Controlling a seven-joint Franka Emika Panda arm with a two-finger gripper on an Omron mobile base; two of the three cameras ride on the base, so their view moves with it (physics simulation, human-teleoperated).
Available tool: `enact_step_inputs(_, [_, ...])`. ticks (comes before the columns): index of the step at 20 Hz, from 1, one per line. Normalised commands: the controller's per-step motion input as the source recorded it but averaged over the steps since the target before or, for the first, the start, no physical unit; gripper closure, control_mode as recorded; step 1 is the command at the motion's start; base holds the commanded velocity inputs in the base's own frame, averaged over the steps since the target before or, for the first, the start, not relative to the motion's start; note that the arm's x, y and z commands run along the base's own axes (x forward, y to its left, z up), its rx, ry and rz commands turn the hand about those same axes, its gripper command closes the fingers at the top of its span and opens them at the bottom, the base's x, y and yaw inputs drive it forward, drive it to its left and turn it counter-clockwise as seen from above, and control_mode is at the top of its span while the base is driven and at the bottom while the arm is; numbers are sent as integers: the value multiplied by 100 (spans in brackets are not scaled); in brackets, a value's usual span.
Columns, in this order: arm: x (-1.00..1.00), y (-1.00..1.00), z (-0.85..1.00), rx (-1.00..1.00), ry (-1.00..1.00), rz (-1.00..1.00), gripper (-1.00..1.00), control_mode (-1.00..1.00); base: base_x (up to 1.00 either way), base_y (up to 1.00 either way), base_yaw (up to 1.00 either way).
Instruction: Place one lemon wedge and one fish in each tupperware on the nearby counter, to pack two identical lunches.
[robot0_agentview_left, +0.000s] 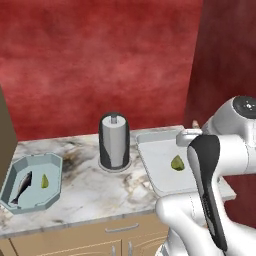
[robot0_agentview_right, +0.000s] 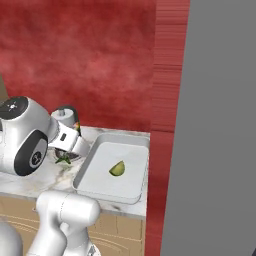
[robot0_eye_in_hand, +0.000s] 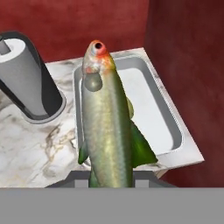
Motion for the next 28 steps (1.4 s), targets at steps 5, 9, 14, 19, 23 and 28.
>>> enact_step_inputs(5, [43, 0, -32, 0, 3, 0, 100, -100, 0, 0, 0])
enact_step_inputs(9, [26, 0, -50, 0, 2, 0, 100, -100, 0, 0, 0])
enact_step_inputs(14, [15, 0, -62, 0, 0, 0, 100, -100, 0, 0, 0])
enact_step_inputs(19, [16, 0, -39, 0, 0, 0, 100, -100, 0, 0, 0])
enact_step_inputs(23, [24, 0, -25, 0, 0, 0, 100, -100, 0, 0, 0])
enact_step_inputs(28, [23, 0, -36, 0, 1, 0, 100, -100, 0, 0, 0])
